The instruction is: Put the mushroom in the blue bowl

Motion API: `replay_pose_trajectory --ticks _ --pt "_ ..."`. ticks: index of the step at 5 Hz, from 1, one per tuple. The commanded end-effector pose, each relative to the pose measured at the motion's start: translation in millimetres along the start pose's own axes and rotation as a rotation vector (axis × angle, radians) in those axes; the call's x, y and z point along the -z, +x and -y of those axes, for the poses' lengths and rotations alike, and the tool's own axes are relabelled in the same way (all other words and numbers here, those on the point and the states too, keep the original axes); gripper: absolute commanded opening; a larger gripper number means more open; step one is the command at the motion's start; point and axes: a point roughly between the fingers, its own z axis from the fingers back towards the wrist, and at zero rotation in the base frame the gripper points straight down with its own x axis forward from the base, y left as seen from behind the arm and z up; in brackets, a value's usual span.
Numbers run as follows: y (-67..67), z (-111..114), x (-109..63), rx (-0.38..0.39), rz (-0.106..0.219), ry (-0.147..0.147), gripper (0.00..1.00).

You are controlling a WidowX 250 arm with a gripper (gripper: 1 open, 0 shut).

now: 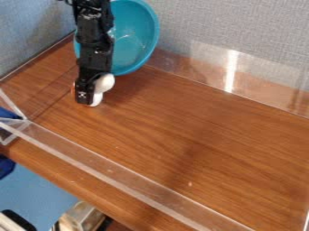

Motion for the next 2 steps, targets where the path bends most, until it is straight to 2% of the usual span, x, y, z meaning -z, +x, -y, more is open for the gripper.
replay_pose_trajectory --ticks 1,2 --pt "0.4 -12.0 -14.1 -0.011 0.015 0.05 0.0" --pt "0.8 -12.1 -15.6 -0.017 0.023 0.048 0.0"
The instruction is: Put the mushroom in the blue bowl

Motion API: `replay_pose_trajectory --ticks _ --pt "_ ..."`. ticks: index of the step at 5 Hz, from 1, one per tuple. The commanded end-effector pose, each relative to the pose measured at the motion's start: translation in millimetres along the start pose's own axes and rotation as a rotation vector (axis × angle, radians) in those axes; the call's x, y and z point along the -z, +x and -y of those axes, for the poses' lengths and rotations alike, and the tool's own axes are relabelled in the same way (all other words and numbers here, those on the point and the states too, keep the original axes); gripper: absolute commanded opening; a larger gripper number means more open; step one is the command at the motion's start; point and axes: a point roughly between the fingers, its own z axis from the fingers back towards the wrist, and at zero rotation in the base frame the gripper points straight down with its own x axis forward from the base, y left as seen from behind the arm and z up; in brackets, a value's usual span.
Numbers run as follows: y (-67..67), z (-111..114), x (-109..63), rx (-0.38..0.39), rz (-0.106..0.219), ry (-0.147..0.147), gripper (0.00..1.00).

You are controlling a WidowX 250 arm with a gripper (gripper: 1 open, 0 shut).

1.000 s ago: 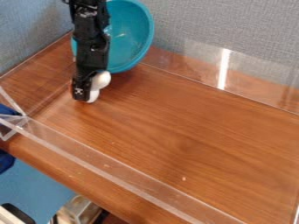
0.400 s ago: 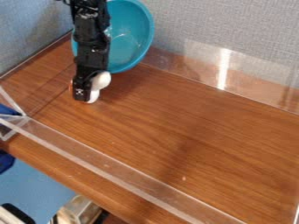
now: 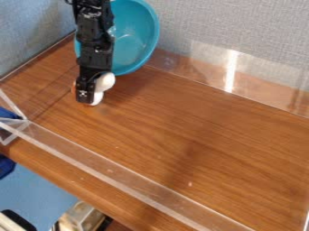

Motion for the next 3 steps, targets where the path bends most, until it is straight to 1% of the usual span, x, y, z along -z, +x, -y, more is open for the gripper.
replay_pose_trajectory --ticks 1,3 --pt "-0.4 -11.8 -16.5 -0.018 0.02 0.051 0.0" --pt "0.3 -12.0 -21.1 -0.028 0.038 0.048 0.0"
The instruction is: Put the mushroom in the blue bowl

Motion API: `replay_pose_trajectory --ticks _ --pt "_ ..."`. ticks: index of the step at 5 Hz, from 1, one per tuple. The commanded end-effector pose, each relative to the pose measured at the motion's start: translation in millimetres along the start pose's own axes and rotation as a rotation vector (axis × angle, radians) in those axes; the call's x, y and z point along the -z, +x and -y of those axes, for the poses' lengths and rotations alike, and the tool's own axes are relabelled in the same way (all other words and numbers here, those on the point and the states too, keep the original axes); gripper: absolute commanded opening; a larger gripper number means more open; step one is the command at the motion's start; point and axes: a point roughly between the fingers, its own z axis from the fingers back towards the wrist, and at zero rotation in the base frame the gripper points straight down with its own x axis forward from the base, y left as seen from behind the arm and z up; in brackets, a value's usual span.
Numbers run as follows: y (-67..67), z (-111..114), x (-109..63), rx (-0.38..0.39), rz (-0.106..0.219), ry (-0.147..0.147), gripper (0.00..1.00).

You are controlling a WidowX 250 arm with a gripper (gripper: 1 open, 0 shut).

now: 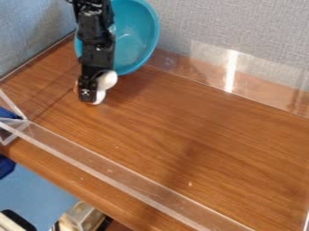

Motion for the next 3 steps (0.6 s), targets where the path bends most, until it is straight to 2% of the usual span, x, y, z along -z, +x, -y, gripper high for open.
replay_pose_trajectory --ticks 1,3 --pt "-2.8 -12.3 -21.4 -0.021 0.021 0.06 0.0" --pt "-2.5 -13.0 -28.6 -0.026 0.036 0.059 0.0"
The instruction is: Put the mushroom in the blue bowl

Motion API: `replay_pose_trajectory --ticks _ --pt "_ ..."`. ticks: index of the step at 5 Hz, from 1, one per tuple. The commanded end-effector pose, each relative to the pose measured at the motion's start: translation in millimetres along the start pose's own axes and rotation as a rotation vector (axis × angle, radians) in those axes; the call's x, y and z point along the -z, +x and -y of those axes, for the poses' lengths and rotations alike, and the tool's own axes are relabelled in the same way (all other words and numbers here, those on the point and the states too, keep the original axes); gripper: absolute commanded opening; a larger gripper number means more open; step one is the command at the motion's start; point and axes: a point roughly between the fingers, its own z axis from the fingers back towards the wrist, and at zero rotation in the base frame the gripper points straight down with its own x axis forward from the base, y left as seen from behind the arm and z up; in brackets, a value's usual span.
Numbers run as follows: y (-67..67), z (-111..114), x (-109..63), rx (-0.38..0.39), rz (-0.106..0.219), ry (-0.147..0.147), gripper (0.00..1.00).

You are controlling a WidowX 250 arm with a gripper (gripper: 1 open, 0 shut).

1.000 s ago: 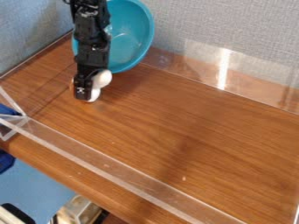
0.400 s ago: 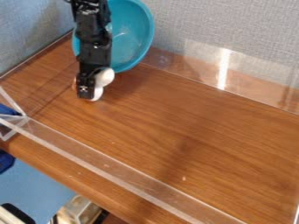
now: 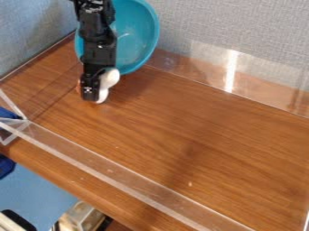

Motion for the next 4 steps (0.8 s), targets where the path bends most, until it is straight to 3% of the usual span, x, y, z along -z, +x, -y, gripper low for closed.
replay_pose_trajectory --ticks 1,4 --pt "-5.0 -14.0 -30.0 -0.027 0.023 0.082 0.0" --pt "-4.4 -18.8 -45.3 -0.031 0.024 0.094 0.0"
